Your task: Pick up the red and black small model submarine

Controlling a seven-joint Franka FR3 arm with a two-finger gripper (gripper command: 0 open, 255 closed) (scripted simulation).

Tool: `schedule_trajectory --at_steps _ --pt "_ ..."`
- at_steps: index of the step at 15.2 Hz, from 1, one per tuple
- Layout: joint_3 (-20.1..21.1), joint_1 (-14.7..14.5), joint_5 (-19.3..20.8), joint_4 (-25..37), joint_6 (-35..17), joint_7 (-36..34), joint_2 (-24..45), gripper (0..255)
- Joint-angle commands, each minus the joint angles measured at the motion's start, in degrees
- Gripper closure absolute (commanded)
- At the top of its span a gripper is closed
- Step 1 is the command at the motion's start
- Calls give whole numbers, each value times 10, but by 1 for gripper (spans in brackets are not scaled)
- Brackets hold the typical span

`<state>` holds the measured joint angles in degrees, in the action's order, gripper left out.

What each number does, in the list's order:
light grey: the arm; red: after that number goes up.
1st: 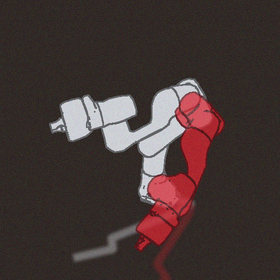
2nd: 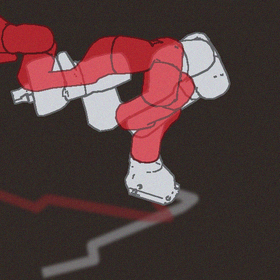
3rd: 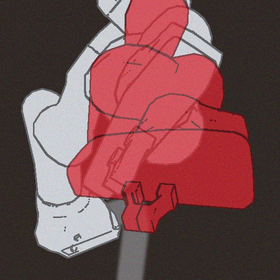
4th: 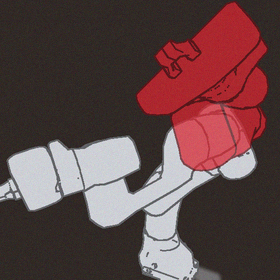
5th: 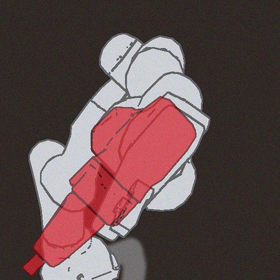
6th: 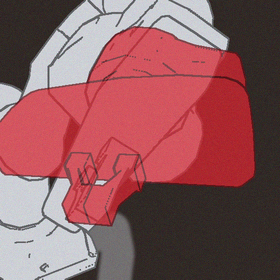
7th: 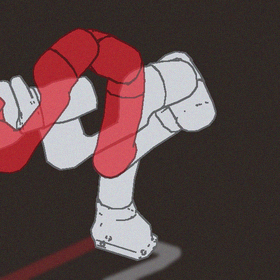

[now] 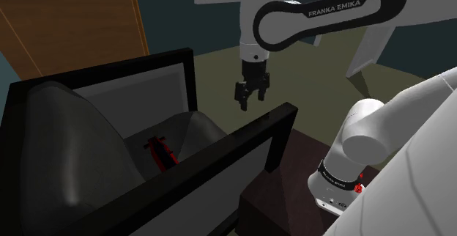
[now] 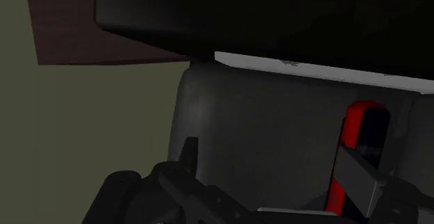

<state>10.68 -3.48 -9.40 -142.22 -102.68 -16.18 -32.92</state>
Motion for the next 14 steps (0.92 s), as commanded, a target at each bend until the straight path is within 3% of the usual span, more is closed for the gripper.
schedule_trajectory --at_steps 1,8,14 --pt "19 -2 -3 8 -37 -19 39 0" --pt "81 -4 17 53 -151 -97 182 0" --pt "117 -8 79 122 -224 -182 321 0"
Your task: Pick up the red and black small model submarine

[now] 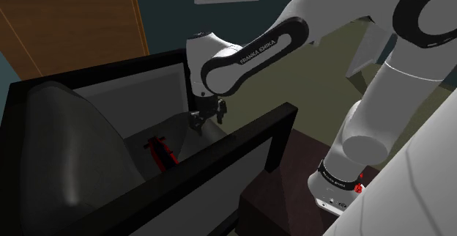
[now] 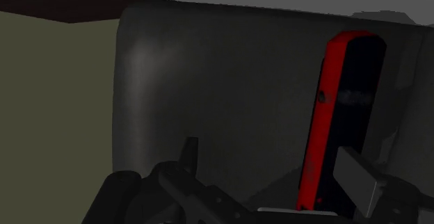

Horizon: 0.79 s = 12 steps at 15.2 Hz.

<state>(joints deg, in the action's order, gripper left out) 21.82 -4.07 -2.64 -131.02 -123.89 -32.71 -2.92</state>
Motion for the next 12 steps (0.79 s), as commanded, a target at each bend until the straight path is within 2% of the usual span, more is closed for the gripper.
schedule_trajectory --at_steps 1,6,12 --pt "9 -5 26 25 -20 -33 45 0" --pt "9 -30 100 110 -48 -109 165 0" --pt "-17 -82 173 239 -51 -176 306 0"
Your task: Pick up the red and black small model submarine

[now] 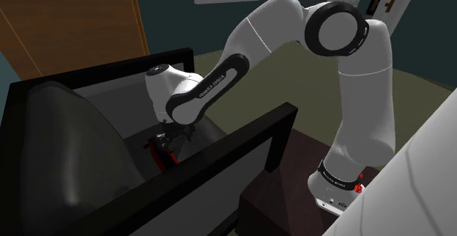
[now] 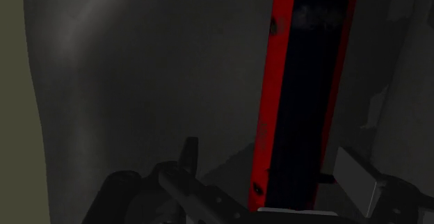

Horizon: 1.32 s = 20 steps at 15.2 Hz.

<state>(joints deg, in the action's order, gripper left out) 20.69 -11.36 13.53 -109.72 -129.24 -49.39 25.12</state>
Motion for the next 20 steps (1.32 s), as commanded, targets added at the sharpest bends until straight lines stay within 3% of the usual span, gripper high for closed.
schedule_trajectory --at_steps 1,5,14,15,20 --pt "-11 -18 21 51 4 -18 48 0" --pt "-30 -53 47 152 19 -40 135 0" --pt "-41 -60 60 155 -16 -49 175 0" --pt "-41 -60 60 156 -15 -48 175 255" --pt "-41 -60 60 156 -15 -48 174 255"
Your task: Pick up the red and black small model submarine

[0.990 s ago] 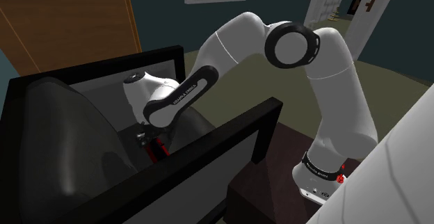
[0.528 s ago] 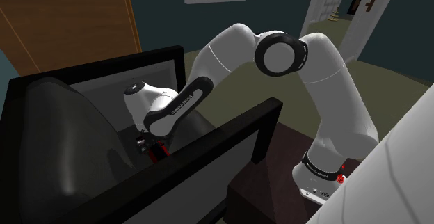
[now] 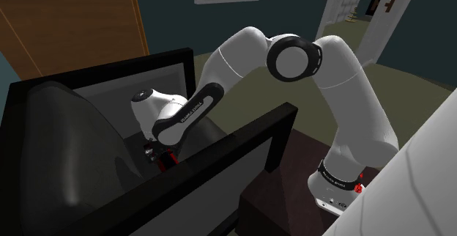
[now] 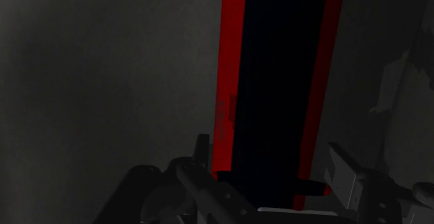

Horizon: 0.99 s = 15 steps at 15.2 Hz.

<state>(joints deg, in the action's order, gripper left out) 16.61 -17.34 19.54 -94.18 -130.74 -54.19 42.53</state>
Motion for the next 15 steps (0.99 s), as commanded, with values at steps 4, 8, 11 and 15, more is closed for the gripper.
schedule_trajectory --at_steps 4,8,11,15 --pt "0 0 0 0 -1 -1 0 255" --pt "6 4 -7 -3 17 4 -21 255" --pt "10 6 -12 -4 31 8 -36 255" --pt "15 10 -19 -3 51 13 -56 255"
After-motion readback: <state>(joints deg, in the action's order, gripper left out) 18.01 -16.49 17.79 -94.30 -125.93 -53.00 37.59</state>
